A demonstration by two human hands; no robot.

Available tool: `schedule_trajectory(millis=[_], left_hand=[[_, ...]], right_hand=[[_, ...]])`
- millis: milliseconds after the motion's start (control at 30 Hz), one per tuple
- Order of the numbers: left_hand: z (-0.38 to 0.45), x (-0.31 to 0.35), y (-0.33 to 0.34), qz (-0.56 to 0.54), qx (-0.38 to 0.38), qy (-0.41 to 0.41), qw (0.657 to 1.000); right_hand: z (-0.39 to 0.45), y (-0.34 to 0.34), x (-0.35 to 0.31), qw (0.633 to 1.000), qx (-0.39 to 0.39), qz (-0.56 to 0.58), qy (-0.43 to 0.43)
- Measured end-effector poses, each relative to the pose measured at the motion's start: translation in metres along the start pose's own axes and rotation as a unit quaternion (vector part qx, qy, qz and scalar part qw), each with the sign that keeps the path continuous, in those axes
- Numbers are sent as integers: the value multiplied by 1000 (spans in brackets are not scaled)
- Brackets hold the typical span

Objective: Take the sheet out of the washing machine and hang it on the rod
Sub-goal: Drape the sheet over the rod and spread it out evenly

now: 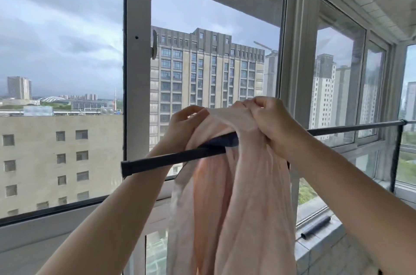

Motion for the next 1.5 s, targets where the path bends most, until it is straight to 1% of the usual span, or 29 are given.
schedule_trajectory(millis=[33,67,100,167,233,300,400,433,500,533,567,600,633,667,700,733,767,867,933,1000,1067,1100,1133,1200,1233,1300,1367,1433,1500], left_hand=[[1,2,6,10,-4,15,1000],[3,3,13,14,-5,24,1000],[5,2,18,18,-4,25,1000],[6,-8,27,36,-5,1,999],[3,-21,33,70,-40,-20,997],[-2,-34,36,109,-84,-24,990],[-10,-37,35,118,-109,6,987],[-11,-37,33,108,-98,23,989],[-12,-32,24,81,-36,61,994],[-15,-28,19,61,-6,71,996],[-17,-27,14,18,-2,66,998],[-20,-27,9,-53,-29,44,997],[-24,-29,4,-122,-78,9,989],[-27,-33,0,-177,-120,-25,977],[-31,-38,-5,-187,-152,-46,969],[-35,-40,-8,-183,-173,-55,966],[-37,-44,-11,-162,-165,-57,971],[-44,-46,-19,-115,-146,-55,981],[-49,-47,-26,-103,-159,-18,982],[-57,-45,-35,-92,-127,-10,988],[-67,-42,-37,-63,-84,9,994],[-73,-42,-36,-44,-75,25,996],[-79,-39,-33,-26,-68,41,996],[-87,-36,-26,10,-39,71,997],[-88,-36,-24,27,-22,86,996],[-90,-31,-22,70,19,92,993],[-89,-30,-26,81,56,68,993],[-86,-31,-38,41,82,41,995],[-83,-30,-54,-6,101,43,994]], right_hand=[[10,-5,-1,1000,13,-7,-8],[18,-10,-2,998,28,-47,-44],[23,-15,-3,987,45,-120,-100],[23,-21,6,943,56,-267,-192],[16,-24,26,906,37,-354,-229],[10,-28,40,895,29,-370,-249],[2,-33,42,892,32,-329,-308],[-4,-33,37,884,36,-316,-342],[-21,-31,22,865,34,-274,-419],[-33,-30,13,850,23,-259,-458],[-43,-28,7,830,-1,-258,-495],[-53,-24,2,806,-32,-269,-526],[-60,-20,1,782,-58,-294,-547],[-65,-16,1,759,-68,-334,-556],[-68,-12,2,740,-64,-377,-553],[-69,-10,2,729,-52,-411,-544],[-70,-8,1,727,-34,-425,-538],[-68,-4,-2,737,14,-419,-530],[-64,-1,-3,749,10,-421,-512],[-63,2,-4,755,3,-421,-503],[-63,3,-6,773,-7,-405,-489],[-62,3,-8,791,-14,-390,-471],[-61,4,-9,819,-23,-367,-441],[-58,10,-14,883,-51,-302,-355],[-57,14,-17,908,-69,-273,-310],[-58,24,-29,941,-92,-219,-239],[-63,33,-42,954,-98,-185,-213],[-70,41,-54,949,-95,-187,-236],[-77,47,-61,936,-101,-205,-267]])
Point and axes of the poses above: each hand's wrist, its own z-axis towards the middle knuckle, its own y-axis out of the palm, x = y × z, the point moved 3 cm from there along z, towards the middle knuckle, and after that the axes turned 14 degrees about x, right-handed, at the moved point
